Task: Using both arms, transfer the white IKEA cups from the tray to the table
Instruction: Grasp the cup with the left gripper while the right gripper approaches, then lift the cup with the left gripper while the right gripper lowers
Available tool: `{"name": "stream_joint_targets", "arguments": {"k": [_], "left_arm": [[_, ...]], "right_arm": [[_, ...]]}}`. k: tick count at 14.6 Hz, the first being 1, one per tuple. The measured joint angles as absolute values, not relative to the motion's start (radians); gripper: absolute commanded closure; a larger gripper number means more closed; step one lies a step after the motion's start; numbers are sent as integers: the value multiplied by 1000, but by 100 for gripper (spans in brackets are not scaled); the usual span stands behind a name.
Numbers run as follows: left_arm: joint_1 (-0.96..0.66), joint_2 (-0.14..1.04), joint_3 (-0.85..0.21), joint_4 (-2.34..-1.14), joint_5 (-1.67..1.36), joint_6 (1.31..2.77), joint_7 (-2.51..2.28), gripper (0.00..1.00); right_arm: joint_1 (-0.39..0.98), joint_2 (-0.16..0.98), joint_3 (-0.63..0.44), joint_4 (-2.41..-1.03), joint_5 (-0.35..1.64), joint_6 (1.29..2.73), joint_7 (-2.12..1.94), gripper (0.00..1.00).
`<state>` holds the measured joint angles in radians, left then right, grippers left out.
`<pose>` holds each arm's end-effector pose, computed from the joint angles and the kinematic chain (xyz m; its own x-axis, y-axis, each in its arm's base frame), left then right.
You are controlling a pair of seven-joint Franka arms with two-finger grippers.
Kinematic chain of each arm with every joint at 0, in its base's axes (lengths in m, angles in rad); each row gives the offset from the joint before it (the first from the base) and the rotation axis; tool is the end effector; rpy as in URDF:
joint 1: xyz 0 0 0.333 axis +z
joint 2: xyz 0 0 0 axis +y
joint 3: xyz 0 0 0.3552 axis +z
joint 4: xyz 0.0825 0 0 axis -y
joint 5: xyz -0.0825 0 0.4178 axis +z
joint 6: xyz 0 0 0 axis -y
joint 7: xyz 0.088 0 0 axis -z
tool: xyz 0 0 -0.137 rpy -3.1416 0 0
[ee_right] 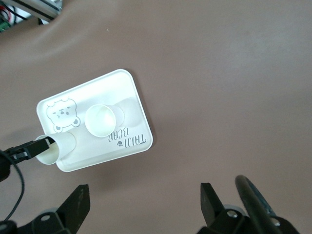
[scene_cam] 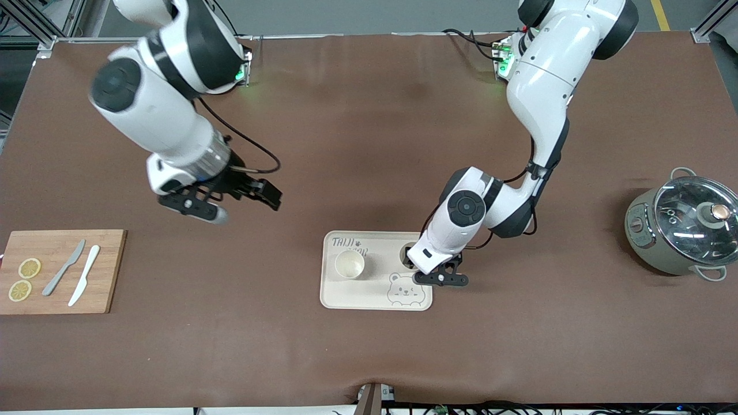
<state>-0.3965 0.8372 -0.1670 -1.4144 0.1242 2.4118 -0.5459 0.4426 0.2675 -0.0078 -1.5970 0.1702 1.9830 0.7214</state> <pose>0.6967 -0.4045 0.1959 0.9906 -0.0302 0.1333 -0.0454 -0.9927 0.1120 0.6293 0.3097 0.4874 0.9415 -0.3364 -0.0210 -0.3339 -0.9223 -0.1947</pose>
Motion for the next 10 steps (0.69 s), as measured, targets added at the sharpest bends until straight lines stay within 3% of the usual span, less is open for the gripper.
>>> {"name": "stream_joint_targets", "arguments": {"k": [10], "left_arm": [[-397, 836, -167, -1398, 124, 2417, -559, 100]], "right_arm": [[522, 554, -11, -1458, 133, 2187, 855, 0]]}}
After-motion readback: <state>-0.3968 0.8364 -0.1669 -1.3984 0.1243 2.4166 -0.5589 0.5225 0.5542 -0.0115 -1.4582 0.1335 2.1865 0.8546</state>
